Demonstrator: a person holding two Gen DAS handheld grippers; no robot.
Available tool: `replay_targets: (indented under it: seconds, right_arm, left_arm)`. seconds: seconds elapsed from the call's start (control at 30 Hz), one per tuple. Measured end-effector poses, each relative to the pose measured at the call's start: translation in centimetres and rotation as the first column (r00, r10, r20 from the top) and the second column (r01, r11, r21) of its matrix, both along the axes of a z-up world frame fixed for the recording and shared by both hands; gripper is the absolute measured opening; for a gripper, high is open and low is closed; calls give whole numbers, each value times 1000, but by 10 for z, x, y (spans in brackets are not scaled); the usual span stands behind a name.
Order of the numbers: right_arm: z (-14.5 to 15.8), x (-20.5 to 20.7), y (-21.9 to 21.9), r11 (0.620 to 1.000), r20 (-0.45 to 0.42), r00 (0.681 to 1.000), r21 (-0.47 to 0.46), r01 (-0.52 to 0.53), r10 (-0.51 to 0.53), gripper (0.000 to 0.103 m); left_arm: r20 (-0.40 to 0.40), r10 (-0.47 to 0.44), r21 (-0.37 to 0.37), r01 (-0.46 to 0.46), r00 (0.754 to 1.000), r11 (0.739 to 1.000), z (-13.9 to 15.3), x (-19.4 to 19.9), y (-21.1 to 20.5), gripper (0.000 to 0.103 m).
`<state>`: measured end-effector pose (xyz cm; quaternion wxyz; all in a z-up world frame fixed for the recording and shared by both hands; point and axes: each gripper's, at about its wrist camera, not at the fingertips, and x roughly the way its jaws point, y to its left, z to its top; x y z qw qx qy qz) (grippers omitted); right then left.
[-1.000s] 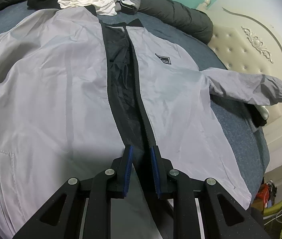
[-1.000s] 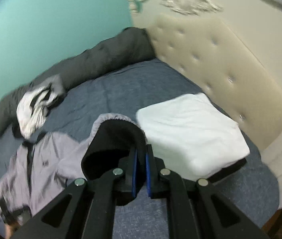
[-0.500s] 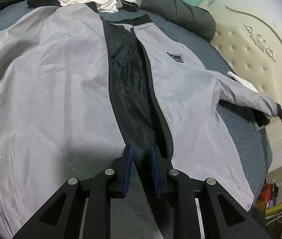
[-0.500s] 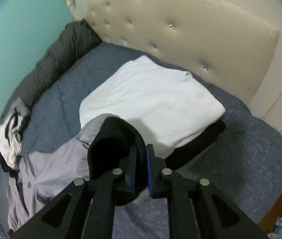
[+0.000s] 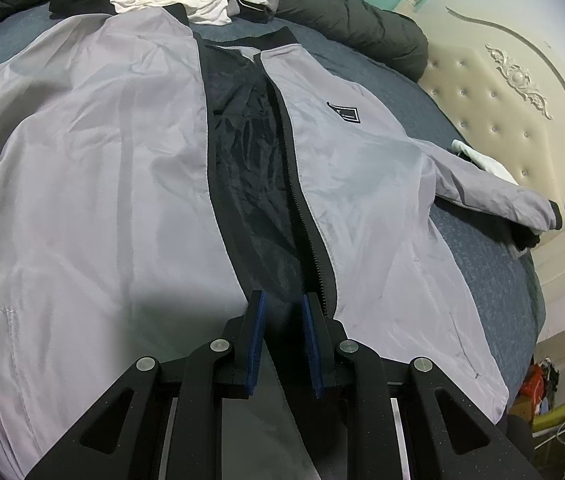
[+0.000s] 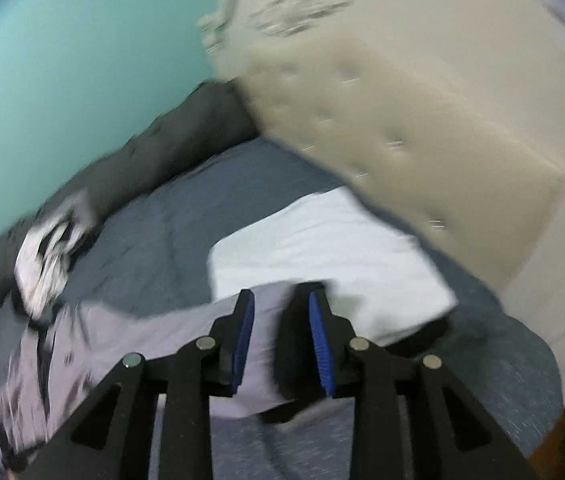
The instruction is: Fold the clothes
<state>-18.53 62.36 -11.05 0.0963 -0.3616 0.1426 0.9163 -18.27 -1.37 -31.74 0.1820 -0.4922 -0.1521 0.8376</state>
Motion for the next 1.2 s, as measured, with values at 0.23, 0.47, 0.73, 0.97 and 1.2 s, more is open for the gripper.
replay_targets:
  seconds: [0.23,0.47,0.73,0.97,1.2]
  right_arm:
    - [-31,-15,-21,985,149,984,157,75,-98,28]
    - [-18,-1,-104,990,9,999,137,-31,30,28]
    - [-84,-2,-227,939,68,945,-153,-308,321,29]
    - [-123,26,-287,869,232,844,-240,-433,484,42]
    - [-157,80,-309,839,339,771,-292,-459,539,43]
  left_arm:
    - [2,-15,6,15,1000,1000,-1,0,3,21]
    - [10,-15,33,14,1000,999,0,-1,2,24]
    - [0,-29,38,29,1000,999,14,8,5,26]
    - [9,-27,17,27,1000,999,40,41,-17,42]
    - [71,54,-39,-51,996,998,58,92,-78,45]
